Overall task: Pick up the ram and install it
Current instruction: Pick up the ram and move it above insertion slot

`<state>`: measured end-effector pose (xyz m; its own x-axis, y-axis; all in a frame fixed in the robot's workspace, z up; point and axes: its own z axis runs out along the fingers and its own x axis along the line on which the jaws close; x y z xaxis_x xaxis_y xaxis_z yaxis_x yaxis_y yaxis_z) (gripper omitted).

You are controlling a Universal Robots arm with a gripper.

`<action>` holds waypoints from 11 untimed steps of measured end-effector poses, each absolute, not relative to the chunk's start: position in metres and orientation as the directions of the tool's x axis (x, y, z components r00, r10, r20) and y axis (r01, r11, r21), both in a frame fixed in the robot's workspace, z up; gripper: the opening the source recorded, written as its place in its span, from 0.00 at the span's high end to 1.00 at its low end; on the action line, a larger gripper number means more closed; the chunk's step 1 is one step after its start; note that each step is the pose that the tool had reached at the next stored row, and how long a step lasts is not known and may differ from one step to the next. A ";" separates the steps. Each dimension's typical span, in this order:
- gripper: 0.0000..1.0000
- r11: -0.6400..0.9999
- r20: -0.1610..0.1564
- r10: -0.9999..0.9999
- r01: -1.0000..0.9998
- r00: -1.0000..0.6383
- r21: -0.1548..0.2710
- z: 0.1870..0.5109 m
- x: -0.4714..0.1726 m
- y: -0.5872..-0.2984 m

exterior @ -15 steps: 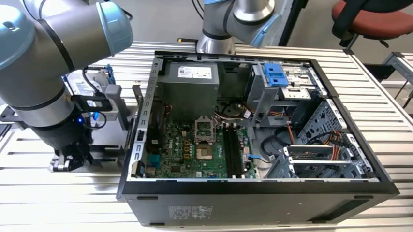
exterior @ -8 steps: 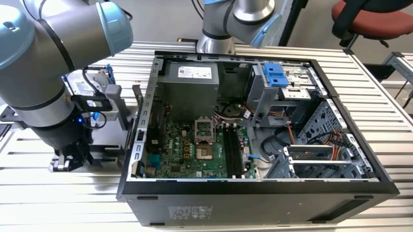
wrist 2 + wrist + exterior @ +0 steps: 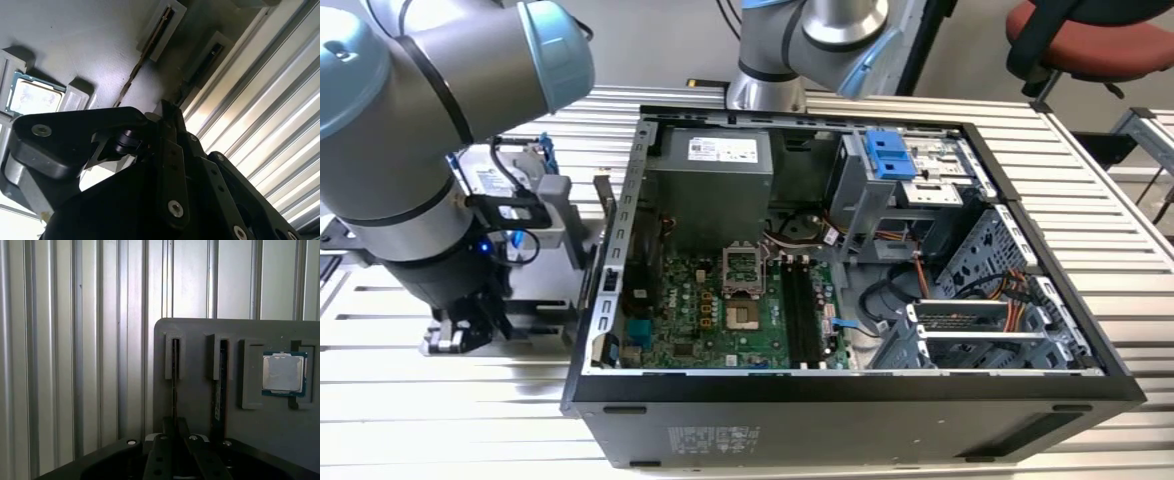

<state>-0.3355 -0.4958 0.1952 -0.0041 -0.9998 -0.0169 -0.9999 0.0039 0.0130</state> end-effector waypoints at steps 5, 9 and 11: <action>1.00 0.004 -0.017 -1.000 -1.000 -0.004 0.013 0.205 -0.336 -0.496; 1.00 0.004 -0.017 -1.000 -1.000 -0.004 0.013 0.212 -0.336 -0.496; 1.00 0.004 -0.017 -1.000 -1.000 -0.004 0.013 0.216 -0.336 -0.496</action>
<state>-0.3356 -0.4958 0.2155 -0.0042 -0.9998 -0.0169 -0.9999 0.0039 0.0132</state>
